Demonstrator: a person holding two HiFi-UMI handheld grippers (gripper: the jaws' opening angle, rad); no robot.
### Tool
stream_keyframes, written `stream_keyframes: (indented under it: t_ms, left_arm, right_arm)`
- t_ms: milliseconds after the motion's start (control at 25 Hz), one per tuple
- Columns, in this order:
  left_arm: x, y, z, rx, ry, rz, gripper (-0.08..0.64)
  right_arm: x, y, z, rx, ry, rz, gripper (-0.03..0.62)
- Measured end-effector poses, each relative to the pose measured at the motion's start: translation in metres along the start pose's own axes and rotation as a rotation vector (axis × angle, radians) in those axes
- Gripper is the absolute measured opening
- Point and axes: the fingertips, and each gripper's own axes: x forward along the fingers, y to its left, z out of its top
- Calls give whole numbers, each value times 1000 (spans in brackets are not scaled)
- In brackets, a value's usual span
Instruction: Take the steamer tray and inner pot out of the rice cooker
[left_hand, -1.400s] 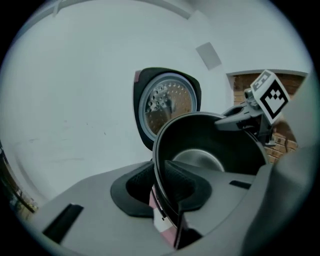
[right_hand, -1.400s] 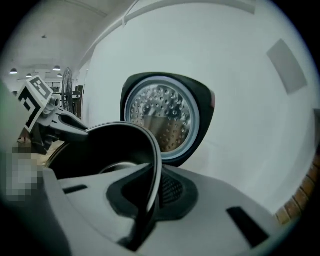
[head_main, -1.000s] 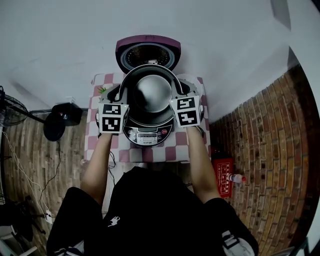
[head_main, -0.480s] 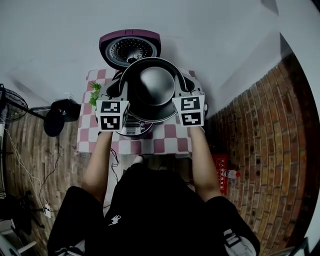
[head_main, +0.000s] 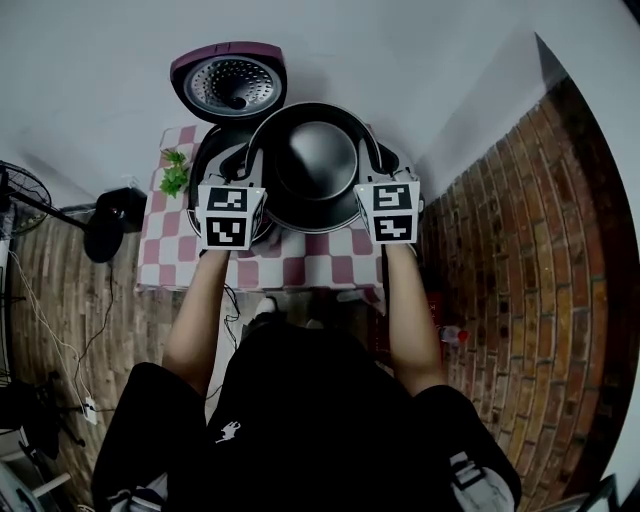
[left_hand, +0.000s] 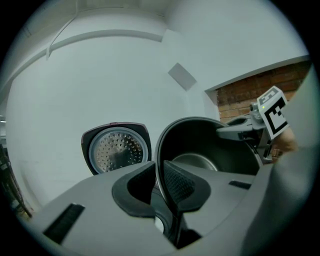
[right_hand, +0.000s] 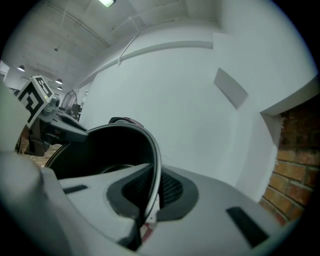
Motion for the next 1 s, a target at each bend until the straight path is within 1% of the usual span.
stream_keyframes:
  t_ms: [240,440,680,1000]
  left_arm:
    - [2,-45,-3,-3,14,-22,55]
    - [8,-74,-17,-17,48,-39,54]
    - [18,-107,-50,3,130,-63,55]
    - [32,-135,-100,14,241,-86,57]
  right_arm:
    - [-25,-28,-28,7,17,-4,5]
    - [-36,-42,-59,36,53,6,6]
    - [-47,-48,-110,83,126,23,6]
    - [-47,-42,-176,146,209,61,6]
